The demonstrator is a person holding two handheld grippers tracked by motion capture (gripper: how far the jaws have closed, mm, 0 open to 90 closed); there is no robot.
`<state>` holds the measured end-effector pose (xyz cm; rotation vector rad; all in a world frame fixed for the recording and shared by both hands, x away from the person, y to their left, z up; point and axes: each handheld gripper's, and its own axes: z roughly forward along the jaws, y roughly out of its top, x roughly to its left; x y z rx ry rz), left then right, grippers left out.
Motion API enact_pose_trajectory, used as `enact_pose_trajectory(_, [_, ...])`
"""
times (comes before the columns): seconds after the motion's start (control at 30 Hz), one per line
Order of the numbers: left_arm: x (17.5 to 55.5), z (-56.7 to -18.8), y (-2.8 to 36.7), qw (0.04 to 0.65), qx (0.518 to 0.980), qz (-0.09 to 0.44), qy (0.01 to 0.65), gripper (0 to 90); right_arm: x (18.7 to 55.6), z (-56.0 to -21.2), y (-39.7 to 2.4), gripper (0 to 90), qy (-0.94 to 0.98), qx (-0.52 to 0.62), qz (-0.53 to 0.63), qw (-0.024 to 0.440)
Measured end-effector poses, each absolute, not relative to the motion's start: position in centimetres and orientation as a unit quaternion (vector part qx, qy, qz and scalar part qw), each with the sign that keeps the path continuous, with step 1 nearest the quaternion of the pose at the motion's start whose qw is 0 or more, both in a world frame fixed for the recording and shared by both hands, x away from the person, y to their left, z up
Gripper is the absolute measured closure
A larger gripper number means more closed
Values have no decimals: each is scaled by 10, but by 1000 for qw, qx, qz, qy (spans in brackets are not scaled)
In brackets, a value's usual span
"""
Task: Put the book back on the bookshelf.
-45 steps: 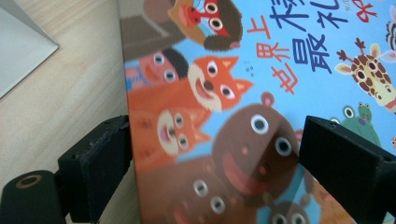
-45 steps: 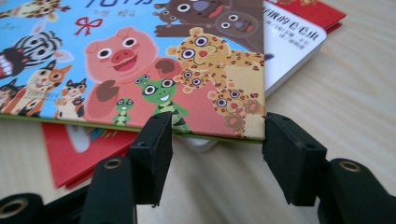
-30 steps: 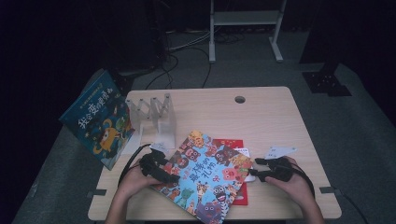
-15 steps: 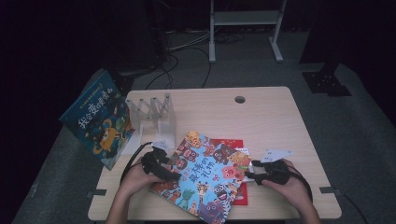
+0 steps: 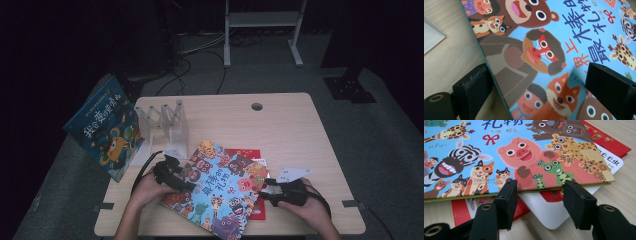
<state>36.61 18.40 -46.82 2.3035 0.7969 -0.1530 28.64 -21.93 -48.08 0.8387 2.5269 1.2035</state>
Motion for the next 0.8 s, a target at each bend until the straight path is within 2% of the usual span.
enact_pose_trajectory(0.47, [374, -467, 172, 322, 888, -71, 321, 40, 284, -480, -217, 458, 859, 291, 406, 114])
enact_pose_trajectory(0.8, [383, -454, 174, 345, 878, -74, 323, 55, 284, -480, -215, 455, 853, 303, 410, 108])
